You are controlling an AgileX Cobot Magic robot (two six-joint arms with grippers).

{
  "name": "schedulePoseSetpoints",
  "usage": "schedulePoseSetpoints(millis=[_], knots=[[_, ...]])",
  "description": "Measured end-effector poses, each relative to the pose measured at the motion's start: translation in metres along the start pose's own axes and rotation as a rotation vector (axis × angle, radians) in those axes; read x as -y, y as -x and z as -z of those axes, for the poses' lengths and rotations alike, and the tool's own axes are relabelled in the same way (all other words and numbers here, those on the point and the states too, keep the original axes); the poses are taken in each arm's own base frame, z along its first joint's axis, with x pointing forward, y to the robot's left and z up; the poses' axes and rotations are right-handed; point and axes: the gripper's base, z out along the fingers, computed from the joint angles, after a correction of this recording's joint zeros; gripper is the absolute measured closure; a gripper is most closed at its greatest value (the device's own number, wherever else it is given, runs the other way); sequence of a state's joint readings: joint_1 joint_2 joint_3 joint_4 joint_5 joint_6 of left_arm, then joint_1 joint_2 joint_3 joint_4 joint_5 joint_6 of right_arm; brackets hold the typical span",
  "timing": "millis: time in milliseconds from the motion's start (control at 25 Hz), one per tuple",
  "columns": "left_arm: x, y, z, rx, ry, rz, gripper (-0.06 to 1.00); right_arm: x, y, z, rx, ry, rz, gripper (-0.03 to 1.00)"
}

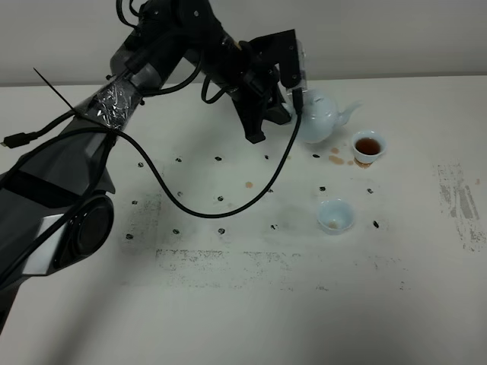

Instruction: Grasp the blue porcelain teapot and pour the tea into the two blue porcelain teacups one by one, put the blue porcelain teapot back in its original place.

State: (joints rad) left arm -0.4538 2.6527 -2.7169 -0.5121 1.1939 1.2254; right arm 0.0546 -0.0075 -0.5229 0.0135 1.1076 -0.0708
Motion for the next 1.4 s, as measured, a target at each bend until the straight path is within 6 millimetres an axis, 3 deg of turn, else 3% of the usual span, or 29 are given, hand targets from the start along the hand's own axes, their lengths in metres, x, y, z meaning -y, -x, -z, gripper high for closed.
schedulePoseSetpoints(millis=[200, 480, 880, 1200, 1400], knots=[[0.015, 0.028, -0.007, -0.008, -0.004, -0.114, 0.94, 0.0, 0.0, 0.0, 0.0, 0.0, 0.0, 0.39], [0.025, 0.039, -0.016, -0.063, -0.002, -0.167, 0.94, 0.0, 0.0, 0.0, 0.0, 0.0, 0.0, 0.39], [0.026, 0.067, 0.035, -0.027, 0.069, -0.136, 0.94, 0.0, 0.0, 0.0, 0.0, 0.0, 0.0, 0.39], [0.043, 0.063, 0.05, -0.076, -0.009, -0.105, 0.94, 0.0, 0.0, 0.0, 0.0, 0.0, 0.0, 0.39], [0.049, 0.048, 0.056, -0.099, -0.063, -0.216, 0.94, 0.0, 0.0, 0.0, 0.0, 0.0, 0.0, 0.39]])
